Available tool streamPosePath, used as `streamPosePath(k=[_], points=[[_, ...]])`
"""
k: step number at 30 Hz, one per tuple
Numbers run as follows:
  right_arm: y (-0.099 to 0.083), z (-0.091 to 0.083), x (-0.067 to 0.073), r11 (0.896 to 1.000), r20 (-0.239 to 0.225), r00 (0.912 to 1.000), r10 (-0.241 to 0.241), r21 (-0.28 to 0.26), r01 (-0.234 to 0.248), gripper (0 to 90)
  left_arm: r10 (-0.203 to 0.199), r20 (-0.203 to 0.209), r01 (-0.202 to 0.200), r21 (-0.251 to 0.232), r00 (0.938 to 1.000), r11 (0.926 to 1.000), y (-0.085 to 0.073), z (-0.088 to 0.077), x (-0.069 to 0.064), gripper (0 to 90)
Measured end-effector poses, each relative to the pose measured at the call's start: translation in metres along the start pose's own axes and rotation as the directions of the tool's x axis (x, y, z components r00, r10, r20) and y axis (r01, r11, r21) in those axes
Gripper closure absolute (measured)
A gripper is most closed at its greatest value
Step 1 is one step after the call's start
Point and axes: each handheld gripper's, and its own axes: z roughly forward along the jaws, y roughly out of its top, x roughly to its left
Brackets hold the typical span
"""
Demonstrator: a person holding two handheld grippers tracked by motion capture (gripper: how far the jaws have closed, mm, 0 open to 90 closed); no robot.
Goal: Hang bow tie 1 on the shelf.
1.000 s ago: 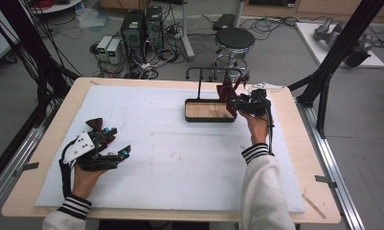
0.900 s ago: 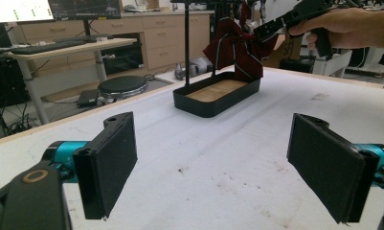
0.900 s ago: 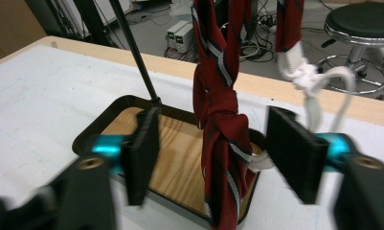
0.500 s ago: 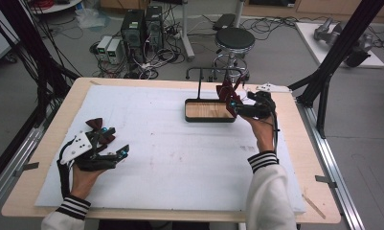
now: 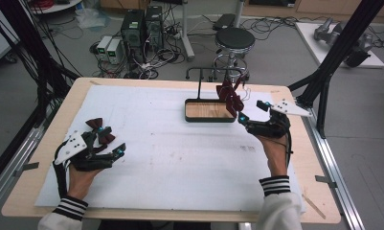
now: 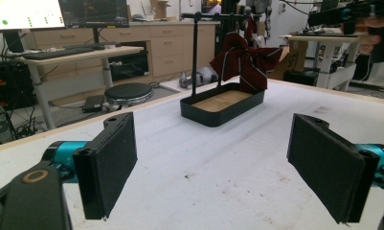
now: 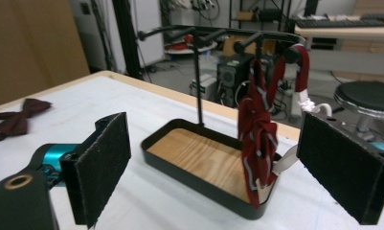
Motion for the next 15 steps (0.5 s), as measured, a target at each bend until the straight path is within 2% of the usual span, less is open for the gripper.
streamPosePath(k=[6, 9, 15], points=[[-0.02, -0.02, 0.015, 0.998, -0.025, 0.9997, -0.009, -0.054, 0.008, 10.6, 0.001, -0.006, -0.001, 0.0, 1.0, 1.0, 0.001, -0.002, 0.003, 17.7], [-0.031, -0.026, 0.023, 0.997, -0.027, 0.9989, -0.039, -0.071, 0.037, 10.6, 0.0, -0.01, 0.0, 0.001, 0.9999, 1.0, 0.002, -0.002, 0.005, 17.7], [-0.047, -0.036, 0.034, 0.991, -0.023, 0.9982, -0.056, -0.12, 0.053, 10.6, 0.002, -0.011, -0.002, -0.002, 0.9999, 1.0, 0.003, -0.002, 0.006, 17.7]])
